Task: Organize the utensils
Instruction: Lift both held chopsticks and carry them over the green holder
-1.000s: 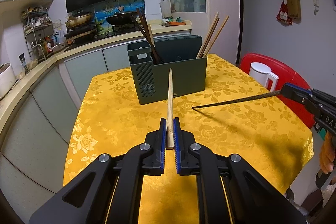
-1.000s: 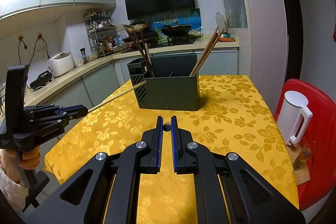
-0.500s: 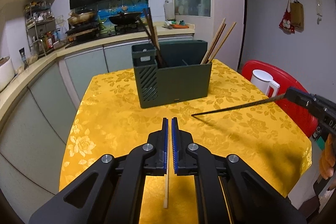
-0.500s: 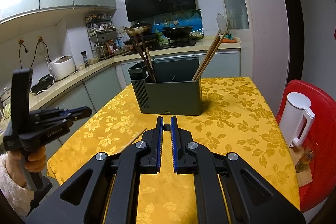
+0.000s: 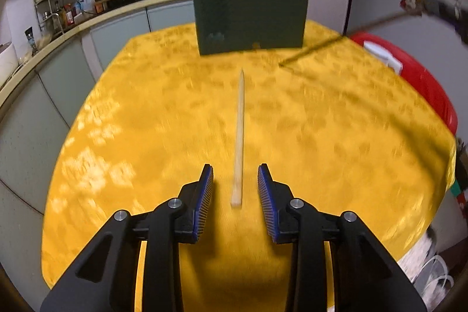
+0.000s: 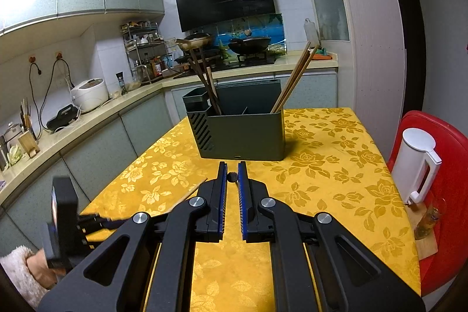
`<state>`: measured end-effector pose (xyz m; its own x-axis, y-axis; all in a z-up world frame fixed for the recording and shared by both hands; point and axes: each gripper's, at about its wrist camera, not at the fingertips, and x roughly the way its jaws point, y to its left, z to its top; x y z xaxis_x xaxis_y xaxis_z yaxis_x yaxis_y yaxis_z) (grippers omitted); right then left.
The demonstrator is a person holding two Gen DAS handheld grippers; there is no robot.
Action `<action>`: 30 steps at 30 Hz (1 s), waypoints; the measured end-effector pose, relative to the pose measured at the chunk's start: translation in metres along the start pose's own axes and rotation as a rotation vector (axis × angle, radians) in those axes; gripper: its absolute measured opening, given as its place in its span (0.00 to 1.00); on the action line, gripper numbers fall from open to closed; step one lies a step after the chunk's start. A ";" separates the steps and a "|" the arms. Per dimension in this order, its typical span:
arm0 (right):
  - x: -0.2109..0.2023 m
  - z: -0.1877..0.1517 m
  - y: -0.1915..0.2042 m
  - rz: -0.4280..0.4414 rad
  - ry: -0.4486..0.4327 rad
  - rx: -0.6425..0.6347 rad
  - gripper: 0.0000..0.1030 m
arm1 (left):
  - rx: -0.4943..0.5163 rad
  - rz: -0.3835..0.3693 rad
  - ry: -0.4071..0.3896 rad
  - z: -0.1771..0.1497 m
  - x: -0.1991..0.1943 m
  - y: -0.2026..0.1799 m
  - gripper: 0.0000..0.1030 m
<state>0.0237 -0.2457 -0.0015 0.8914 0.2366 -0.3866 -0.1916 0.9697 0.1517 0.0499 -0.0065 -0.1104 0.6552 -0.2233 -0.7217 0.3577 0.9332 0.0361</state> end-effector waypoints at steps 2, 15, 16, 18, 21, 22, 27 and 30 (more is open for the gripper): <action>0.000 0.000 0.000 0.000 0.000 0.002 0.08 | 0.013 0.010 -0.004 -0.007 0.002 -0.002 0.30; 0.000 0.000 -0.002 0.002 0.000 0.003 0.08 | 0.041 0.008 -0.022 -0.010 0.000 -0.011 0.07; 0.000 0.000 -0.001 0.002 0.000 0.003 0.08 | 0.035 0.003 -0.017 -0.009 0.000 -0.010 0.07; 0.000 0.000 -0.002 0.002 0.000 0.003 0.08 | 0.022 0.009 -0.007 -0.006 0.000 -0.006 0.07; -0.001 0.000 -0.001 0.003 -0.002 0.003 0.08 | 0.010 0.018 -0.021 0.000 -0.008 0.000 0.07; -0.001 0.000 0.000 0.004 -0.003 0.003 0.08 | 0.007 0.022 -0.037 0.003 -0.014 0.001 0.07; -0.006 -0.002 0.006 0.007 -0.010 0.002 0.08 | -0.002 0.033 -0.113 0.022 -0.040 0.008 0.07; -0.008 0.000 0.007 0.008 -0.014 0.003 0.08 | 0.001 0.040 -0.158 0.036 -0.055 0.010 0.07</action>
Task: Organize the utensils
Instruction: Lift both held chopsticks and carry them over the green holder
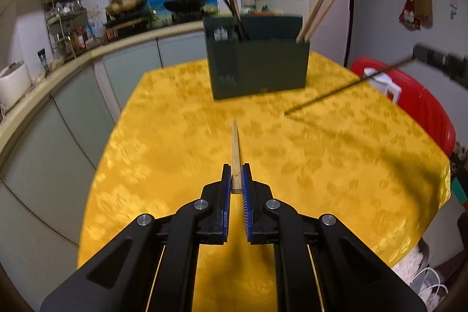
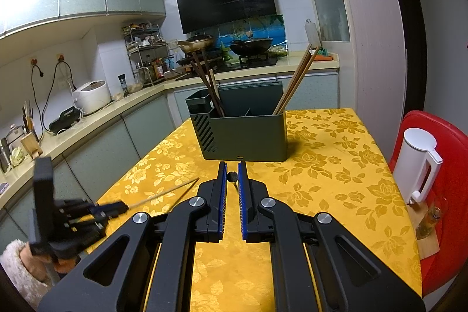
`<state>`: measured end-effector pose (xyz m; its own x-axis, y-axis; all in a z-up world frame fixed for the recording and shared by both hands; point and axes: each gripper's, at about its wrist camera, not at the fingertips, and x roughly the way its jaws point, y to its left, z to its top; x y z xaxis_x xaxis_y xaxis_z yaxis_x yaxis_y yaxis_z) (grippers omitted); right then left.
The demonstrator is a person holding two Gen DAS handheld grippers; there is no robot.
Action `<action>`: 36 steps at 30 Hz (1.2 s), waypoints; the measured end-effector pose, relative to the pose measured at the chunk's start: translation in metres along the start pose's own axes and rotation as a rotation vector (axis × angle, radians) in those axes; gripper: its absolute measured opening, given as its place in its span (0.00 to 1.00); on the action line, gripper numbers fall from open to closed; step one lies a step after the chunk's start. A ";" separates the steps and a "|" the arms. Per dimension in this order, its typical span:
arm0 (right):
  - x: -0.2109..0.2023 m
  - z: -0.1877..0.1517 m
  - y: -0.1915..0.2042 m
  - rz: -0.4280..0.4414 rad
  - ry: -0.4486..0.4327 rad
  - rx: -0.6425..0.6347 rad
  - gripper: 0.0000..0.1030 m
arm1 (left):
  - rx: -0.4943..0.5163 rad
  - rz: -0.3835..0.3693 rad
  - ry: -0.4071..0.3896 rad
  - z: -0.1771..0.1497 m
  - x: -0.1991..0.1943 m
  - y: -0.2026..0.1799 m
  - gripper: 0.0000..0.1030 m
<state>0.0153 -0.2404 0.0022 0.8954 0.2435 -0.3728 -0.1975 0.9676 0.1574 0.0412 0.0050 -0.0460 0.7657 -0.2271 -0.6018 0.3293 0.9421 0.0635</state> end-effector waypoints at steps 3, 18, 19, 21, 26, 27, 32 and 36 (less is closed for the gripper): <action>-0.001 0.004 -0.001 0.005 -0.005 0.003 0.08 | 0.007 0.006 -0.041 0.016 -0.009 0.002 0.07; 0.019 0.072 -0.003 0.038 0.008 -0.031 0.08 | 0.018 -0.053 -0.077 0.092 0.000 0.013 0.07; 0.022 0.077 -0.004 0.039 0.017 -0.030 0.08 | 0.015 -0.060 -0.074 0.096 0.002 0.014 0.07; 0.029 0.088 -0.004 0.040 0.036 -0.025 0.08 | 0.009 -0.073 -0.064 0.106 0.006 0.017 0.07; 0.039 0.112 -0.008 0.032 0.049 -0.020 0.08 | 0.003 -0.096 -0.047 0.128 0.010 0.021 0.07; 0.040 0.118 -0.009 0.028 0.049 -0.019 0.08 | 0.005 -0.099 -0.047 0.132 0.010 0.022 0.07; 0.044 0.142 -0.017 0.012 0.034 0.000 0.08 | 0.022 -0.119 -0.058 0.157 0.003 0.020 0.07; 0.044 0.167 -0.021 -0.005 0.008 -0.002 0.08 | 0.035 -0.139 -0.065 0.180 0.000 0.013 0.07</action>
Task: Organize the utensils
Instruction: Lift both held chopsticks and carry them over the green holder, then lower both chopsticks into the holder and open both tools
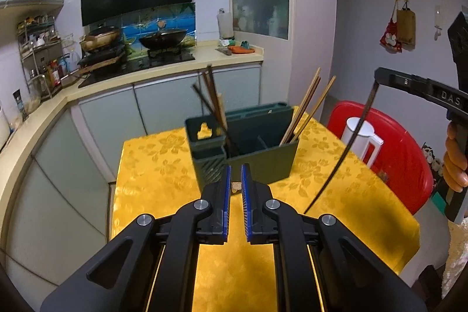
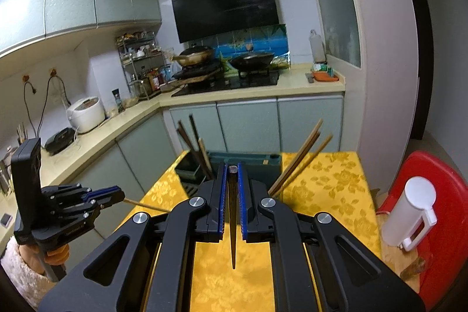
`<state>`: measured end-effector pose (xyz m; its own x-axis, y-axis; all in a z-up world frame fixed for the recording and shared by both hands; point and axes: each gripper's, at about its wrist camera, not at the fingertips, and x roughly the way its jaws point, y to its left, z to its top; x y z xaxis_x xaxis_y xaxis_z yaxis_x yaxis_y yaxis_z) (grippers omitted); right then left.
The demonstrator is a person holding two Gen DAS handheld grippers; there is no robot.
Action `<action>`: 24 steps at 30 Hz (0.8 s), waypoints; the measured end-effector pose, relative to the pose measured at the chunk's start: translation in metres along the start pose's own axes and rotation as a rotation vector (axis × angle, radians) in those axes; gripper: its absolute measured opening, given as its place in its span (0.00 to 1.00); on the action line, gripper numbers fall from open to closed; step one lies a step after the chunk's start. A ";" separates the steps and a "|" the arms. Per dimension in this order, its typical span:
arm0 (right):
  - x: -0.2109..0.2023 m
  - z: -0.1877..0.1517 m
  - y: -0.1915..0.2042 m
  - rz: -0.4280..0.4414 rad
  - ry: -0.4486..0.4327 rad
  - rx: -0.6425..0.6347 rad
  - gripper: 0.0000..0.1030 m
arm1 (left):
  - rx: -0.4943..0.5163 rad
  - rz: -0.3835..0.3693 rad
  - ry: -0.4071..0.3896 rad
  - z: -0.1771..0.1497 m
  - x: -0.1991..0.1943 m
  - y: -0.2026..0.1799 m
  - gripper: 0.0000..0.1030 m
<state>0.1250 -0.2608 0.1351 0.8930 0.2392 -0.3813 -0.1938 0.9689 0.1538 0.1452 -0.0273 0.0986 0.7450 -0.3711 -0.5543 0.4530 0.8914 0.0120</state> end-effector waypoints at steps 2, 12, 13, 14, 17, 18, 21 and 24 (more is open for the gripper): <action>-0.001 0.012 -0.001 -0.008 -0.014 -0.003 0.08 | 0.003 -0.016 -0.002 0.010 0.000 -0.003 0.07; 0.003 0.075 -0.004 -0.060 -0.114 -0.025 0.08 | 0.014 -0.064 -0.027 0.069 0.003 -0.019 0.07; 0.006 0.078 -0.005 -0.067 -0.119 -0.027 0.08 | 0.015 -0.061 -0.028 0.074 0.006 -0.020 0.07; 0.010 0.083 -0.005 -0.077 -0.124 -0.030 0.08 | 0.017 -0.059 -0.028 0.080 0.009 -0.022 0.07; 0.024 0.089 -0.008 -0.094 -0.121 -0.032 0.08 | 0.022 -0.052 -0.020 0.090 0.020 -0.026 0.07; 0.031 0.091 -0.010 -0.098 -0.115 -0.031 0.08 | 0.025 -0.048 -0.014 0.092 0.025 -0.027 0.07; 0.049 0.092 -0.013 -0.112 -0.101 -0.034 0.08 | 0.032 -0.034 0.009 0.094 0.043 -0.029 0.07; 0.071 0.086 -0.015 -0.122 -0.068 -0.033 0.08 | 0.029 -0.020 0.036 0.093 0.061 -0.028 0.07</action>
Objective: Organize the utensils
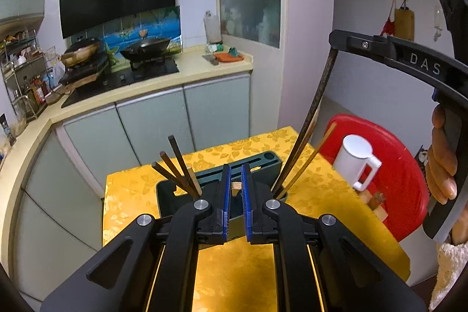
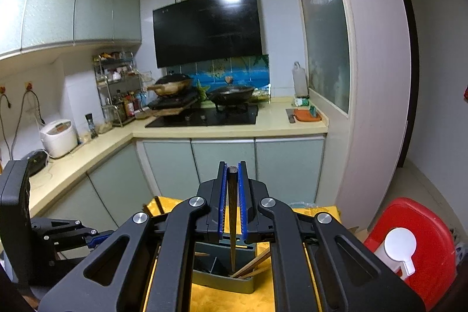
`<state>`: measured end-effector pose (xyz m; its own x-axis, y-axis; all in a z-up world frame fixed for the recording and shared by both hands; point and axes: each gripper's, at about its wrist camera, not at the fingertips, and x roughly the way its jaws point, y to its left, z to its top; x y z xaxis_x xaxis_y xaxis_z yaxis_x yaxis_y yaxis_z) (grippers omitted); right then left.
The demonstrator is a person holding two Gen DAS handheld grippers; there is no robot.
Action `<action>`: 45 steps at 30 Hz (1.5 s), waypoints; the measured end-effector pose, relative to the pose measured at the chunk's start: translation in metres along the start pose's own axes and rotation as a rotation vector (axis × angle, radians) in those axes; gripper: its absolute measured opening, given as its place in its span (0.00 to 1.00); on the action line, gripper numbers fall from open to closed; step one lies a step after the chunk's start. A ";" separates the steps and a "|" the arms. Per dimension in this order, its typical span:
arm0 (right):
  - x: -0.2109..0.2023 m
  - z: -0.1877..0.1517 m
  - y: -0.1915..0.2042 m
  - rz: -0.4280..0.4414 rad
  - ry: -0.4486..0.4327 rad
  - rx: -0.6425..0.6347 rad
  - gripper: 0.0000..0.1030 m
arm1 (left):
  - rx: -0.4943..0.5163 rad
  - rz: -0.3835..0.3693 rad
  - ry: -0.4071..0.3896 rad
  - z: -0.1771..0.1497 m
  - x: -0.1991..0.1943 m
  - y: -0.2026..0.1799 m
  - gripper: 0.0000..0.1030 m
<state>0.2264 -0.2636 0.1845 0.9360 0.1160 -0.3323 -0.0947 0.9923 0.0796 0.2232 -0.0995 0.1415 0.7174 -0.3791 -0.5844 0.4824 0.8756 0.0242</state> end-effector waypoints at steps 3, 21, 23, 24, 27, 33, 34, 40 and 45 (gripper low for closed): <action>0.017 -0.009 0.001 0.001 0.036 -0.003 0.08 | -0.011 0.002 0.028 -0.005 0.018 0.004 0.07; 0.080 -0.051 0.001 0.021 0.212 0.058 0.17 | -0.097 0.040 0.090 -0.024 0.066 0.032 0.35; 0.076 -0.050 -0.003 0.007 0.197 0.090 0.46 | -0.115 0.030 0.066 -0.023 0.060 0.036 0.61; 0.073 -0.050 -0.005 -0.004 0.176 0.094 0.53 | -0.123 0.035 0.043 -0.023 0.055 0.037 0.64; 0.066 -0.047 -0.008 -0.014 0.156 0.083 0.55 | -0.120 0.064 0.003 -0.021 0.046 0.038 0.76; 0.053 -0.045 -0.016 -0.034 0.137 0.085 0.64 | -0.104 0.154 -0.049 -0.025 0.033 0.036 0.86; 0.051 -0.046 -0.017 -0.036 0.135 0.086 0.66 | -0.100 0.168 -0.056 -0.026 0.031 0.035 0.87; 0.028 -0.056 -0.020 -0.043 0.107 0.093 0.83 | -0.054 0.246 -0.099 -0.040 0.021 0.026 0.91; 0.012 -0.069 -0.013 -0.048 0.102 0.075 0.87 | -0.045 0.257 -0.104 -0.051 0.016 0.021 0.91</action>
<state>0.2158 -0.2721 0.1141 0.8993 0.0760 -0.4306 -0.0216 0.9913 0.1298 0.2189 -0.0718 0.0911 0.8620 -0.1698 -0.4776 0.2569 0.9586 0.1229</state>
